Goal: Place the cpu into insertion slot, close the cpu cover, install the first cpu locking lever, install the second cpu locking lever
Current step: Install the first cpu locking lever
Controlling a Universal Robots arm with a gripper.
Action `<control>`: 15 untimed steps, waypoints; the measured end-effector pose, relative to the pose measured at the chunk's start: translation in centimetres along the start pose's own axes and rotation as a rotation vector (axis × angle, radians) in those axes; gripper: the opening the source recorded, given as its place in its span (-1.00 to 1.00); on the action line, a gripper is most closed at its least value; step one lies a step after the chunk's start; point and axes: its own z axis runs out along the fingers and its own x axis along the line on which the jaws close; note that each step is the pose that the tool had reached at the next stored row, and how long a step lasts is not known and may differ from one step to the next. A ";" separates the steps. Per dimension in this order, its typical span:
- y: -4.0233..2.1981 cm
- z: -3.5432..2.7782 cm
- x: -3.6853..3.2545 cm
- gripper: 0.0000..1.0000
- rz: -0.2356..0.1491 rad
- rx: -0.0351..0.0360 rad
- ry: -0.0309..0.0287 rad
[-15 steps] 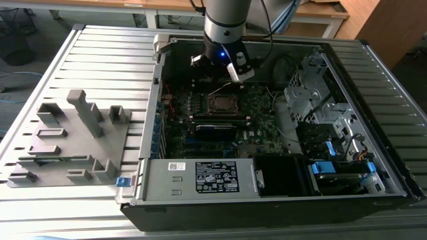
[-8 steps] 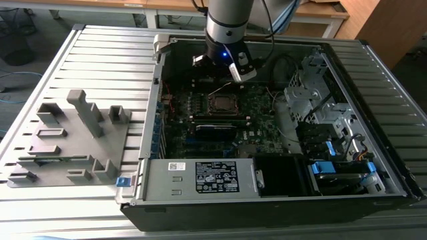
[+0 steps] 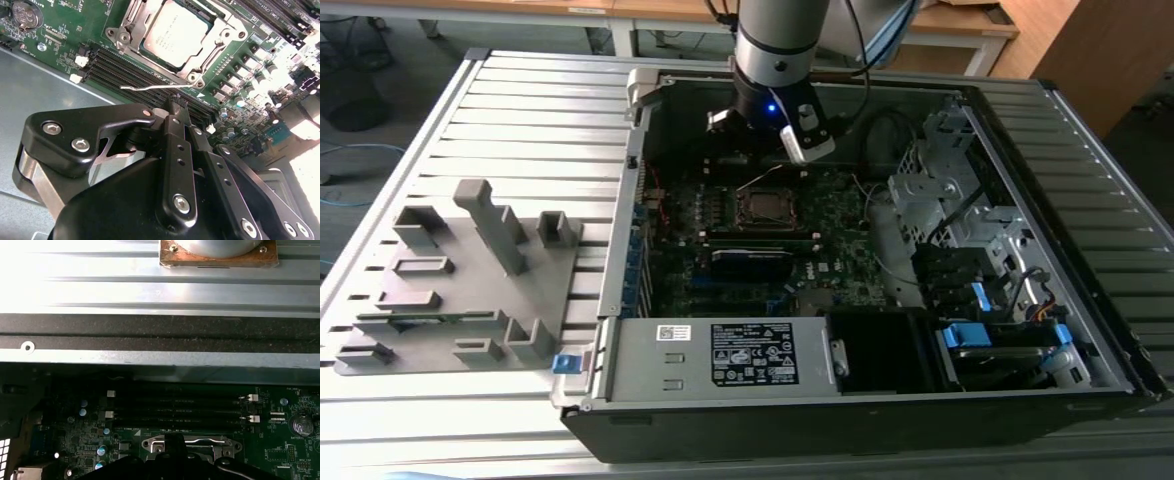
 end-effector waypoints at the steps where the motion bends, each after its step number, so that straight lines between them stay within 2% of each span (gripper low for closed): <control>1: 0.00 0.00 0.00 -0.80 0.000 0.0000 0.0000; 6: 0.00 0.06 -0.09 -0.80 0.000 -0.0002 -0.0001; 15: 0.05 0.58 -0.54 -0.80 0.000 0.0002 -0.0001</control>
